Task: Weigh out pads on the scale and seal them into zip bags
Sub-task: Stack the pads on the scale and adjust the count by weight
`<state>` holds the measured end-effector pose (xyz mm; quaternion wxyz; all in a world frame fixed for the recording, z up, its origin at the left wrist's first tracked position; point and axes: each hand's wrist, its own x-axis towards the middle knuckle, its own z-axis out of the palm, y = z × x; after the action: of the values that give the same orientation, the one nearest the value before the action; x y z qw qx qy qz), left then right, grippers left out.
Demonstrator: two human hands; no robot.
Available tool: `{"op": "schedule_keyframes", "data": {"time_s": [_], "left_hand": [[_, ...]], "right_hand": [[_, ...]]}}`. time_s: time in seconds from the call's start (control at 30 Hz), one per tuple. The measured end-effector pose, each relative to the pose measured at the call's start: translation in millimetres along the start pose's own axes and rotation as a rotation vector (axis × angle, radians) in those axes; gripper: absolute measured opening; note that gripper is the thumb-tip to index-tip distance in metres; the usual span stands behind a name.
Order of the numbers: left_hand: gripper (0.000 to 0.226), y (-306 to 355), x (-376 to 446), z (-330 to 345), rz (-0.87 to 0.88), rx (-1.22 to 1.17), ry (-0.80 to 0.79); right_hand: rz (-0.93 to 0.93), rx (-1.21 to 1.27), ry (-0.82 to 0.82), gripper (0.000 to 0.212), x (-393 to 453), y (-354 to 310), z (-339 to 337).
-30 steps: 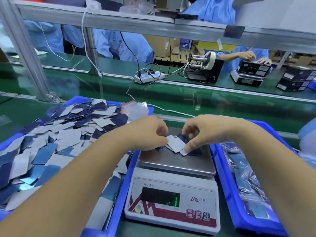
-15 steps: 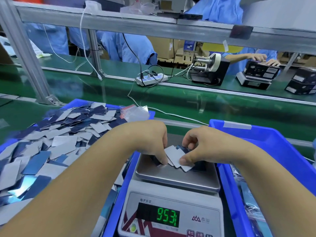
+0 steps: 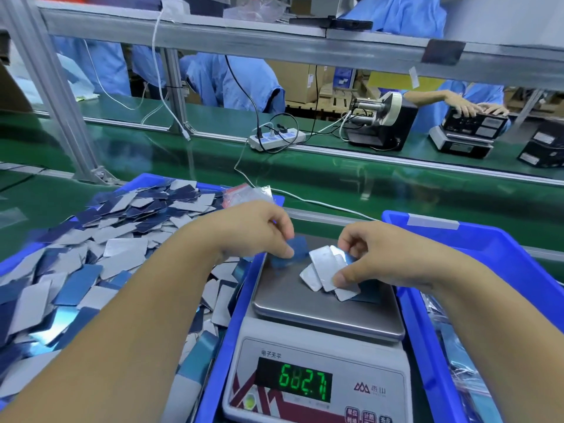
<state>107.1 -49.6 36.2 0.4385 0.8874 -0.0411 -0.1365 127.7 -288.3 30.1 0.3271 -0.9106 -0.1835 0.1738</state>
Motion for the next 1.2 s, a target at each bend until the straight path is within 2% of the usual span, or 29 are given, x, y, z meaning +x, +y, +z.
{"op": "schedule_keyframes", "data": {"time_s": [0.07, 0.17, 0.27, 0.37, 0.43, 0.5, 0.6, 0.67, 0.73, 0.93, 1.1, 1.2], "left_hand": [[0.02, -3, 0, -9, 0.057, -0.206, 0.063], [0.027, -4, -4, -10, 0.187, -0.389, -0.112], [0.028, 0, -1, 10, 0.245, -0.246, -0.195], [0.028, 4, 7, 29, 0.295, -0.019, -0.042], [0.033, 4, 9, 33, 0.338, 0.071, 0.074], [0.04, 2, 8, 33, 0.342, 0.122, 0.126], [0.041, 2, 6, 33, 0.336, 0.221, 0.08], [0.03, 3, 5, 33, 0.373, 0.302, 0.062], [0.016, 4, 5, 32, 0.397, 0.29, 0.056], [0.018, -1, 8, 33, 0.36, 0.359, 0.049], [0.005, 0, 9, 34, 0.378, 0.335, 0.079], [0.014, -3, 11, 33, 0.366, 0.298, 0.135]], "right_hand": [[0.004, 0.049, -0.032, 0.033, -1, 1, 0], [-0.004, 0.13, -0.043, 0.032, -1, 0, 0], [-0.052, 0.152, 0.044, 0.03, 1, 0, 1], [-0.107, 0.121, 0.116, 0.029, 2, 2, 1], [-0.128, 0.135, 0.134, 0.03, 1, 3, -1], [-0.161, 0.127, 0.14, 0.033, 0, 2, -2], [-0.263, 0.055, 0.186, 0.034, -3, -1, -1], [-0.33, 0.019, 0.227, 0.032, -3, -5, 2], [-0.365, 0.019, 0.228, 0.031, -3, -8, 5], [-0.284, 0.008, 0.034, 0.036, -5, -3, 0], [-0.235, 0.057, 0.062, 0.023, -2, 2, -4], [-0.236, 0.093, 0.019, 0.017, -4, 6, -9]]}}
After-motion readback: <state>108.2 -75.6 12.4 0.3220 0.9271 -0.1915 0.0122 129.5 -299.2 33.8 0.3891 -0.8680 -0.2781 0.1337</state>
